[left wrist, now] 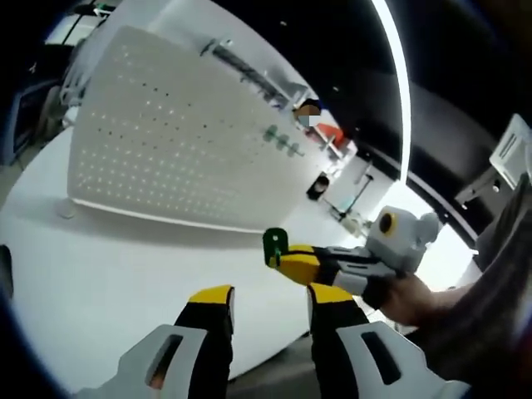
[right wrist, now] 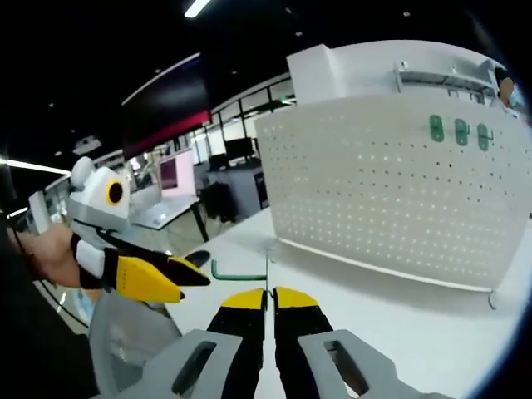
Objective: Insert the hook assembly into the mounting plate slot until the hook locks in place.
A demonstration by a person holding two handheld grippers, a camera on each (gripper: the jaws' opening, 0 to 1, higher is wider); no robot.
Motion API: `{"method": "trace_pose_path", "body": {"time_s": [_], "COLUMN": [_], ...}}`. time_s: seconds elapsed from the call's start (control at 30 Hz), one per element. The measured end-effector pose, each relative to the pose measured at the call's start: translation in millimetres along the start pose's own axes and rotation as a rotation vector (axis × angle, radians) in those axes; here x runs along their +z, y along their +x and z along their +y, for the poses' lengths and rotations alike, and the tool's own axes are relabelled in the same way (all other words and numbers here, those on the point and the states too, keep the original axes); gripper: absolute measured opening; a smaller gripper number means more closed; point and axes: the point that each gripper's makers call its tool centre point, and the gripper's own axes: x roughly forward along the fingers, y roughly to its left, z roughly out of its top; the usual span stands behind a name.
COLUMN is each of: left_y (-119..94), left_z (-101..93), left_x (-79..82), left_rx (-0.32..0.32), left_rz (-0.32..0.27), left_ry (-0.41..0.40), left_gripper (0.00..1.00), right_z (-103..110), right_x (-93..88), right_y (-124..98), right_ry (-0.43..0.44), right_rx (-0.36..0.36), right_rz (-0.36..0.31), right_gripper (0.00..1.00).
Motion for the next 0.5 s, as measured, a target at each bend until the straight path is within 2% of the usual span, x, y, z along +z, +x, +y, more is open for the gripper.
{"method": "trace_pose_path", "body": {"time_s": [0.13, 0.33, 0.5], "left_y": [-3.3, -8.4, -13.5], "left_z": [9.8, 22.7, 33.4], "left_x": [2.3, 2.7, 8.4], "left_rx": [0.041, 0.062, 0.064], "left_rz": [-0.017, -0.018, -0.034], "left_ry": [-0.001, -0.006, -0.031], "left_gripper": [0.50, 0.49, 0.48], "right_z": [-6.2, -13.7, -10.7], "right_x": [1.8, 7.4, 9.6], "right_y": [-2.2, -9.4, -14.8], "right_ry": [0.001, 0.014, 0.053], "right_rx": [-0.006, -0.005, 0.038], "right_rz": [-0.001, -0.017, -0.023], "right_gripper": [0.01, 0.01, 0.01]}}
